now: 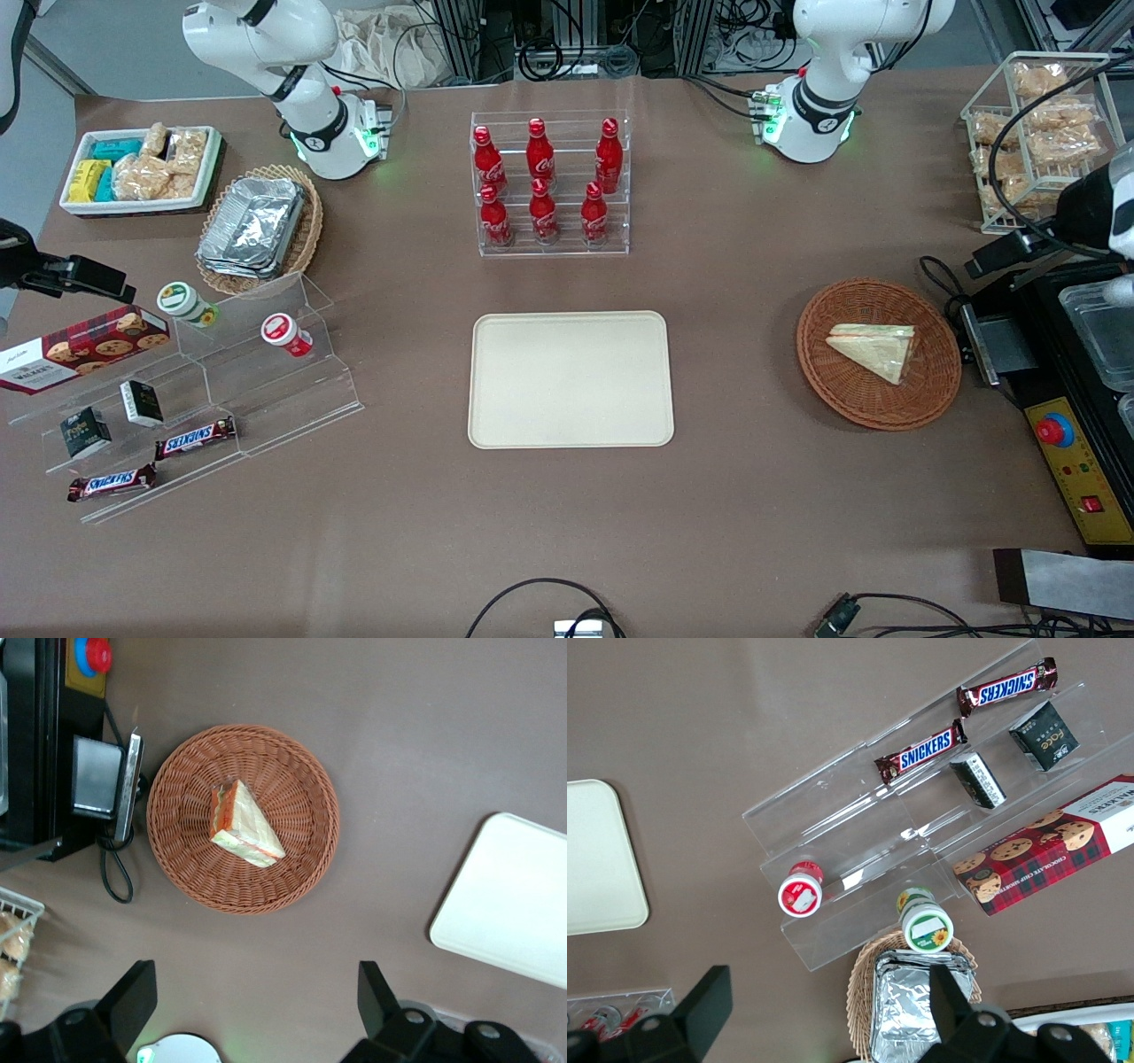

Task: Place sandwich from basket to tray
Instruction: 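Move the left gripper over the sandwich in the wicker basket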

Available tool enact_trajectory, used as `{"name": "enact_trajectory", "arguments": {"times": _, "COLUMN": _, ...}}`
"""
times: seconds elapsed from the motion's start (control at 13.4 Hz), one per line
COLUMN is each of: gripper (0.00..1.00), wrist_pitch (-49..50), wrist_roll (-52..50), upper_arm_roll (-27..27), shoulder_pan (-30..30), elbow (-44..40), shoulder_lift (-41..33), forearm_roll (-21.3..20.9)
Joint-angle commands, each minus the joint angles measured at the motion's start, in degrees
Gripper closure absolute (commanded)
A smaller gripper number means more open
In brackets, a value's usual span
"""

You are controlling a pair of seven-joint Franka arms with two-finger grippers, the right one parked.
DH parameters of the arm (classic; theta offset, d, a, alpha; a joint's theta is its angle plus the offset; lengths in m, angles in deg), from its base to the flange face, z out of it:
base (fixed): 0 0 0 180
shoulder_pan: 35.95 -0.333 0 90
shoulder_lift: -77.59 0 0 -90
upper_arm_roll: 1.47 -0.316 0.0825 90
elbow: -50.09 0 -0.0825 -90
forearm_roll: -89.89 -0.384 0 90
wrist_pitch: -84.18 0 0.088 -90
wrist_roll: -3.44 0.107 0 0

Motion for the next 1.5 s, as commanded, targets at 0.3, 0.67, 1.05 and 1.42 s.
{"name": "enact_trajectory", "arguments": {"times": 0.3, "gripper": 0.0, "wrist_pitch": -16.85, "wrist_roll": -13.57, "upper_arm_roll": -0.3, "shoulder_pan": -1.72, "elbow": 17.83, "shoulder_lift": -5.2, "forearm_roll": 0.13}}
{"name": "enact_trajectory", "arguments": {"times": 0.67, "gripper": 0.0, "wrist_pitch": -34.86, "wrist_roll": -20.25, "upper_arm_roll": -0.3, "shoulder_pan": -2.61, "elbow": 36.12, "shoulder_lift": -10.48, "forearm_roll": 0.22}}
{"name": "enact_trajectory", "arguments": {"times": 1.05, "gripper": 0.0, "wrist_pitch": -49.11, "wrist_roll": -23.87, "upper_arm_roll": -0.47, "shoulder_pan": -2.7, "elbow": 46.86, "shoulder_lift": -10.67, "forearm_roll": 0.75}}
{"name": "enact_trajectory", "arguments": {"times": 1.42, "gripper": 0.0, "wrist_pitch": -59.15, "wrist_roll": -23.87, "upper_arm_roll": -1.35, "shoulder_pan": -2.7, "elbow": 52.5, "shoulder_lift": -7.34, "forearm_roll": 1.27}}
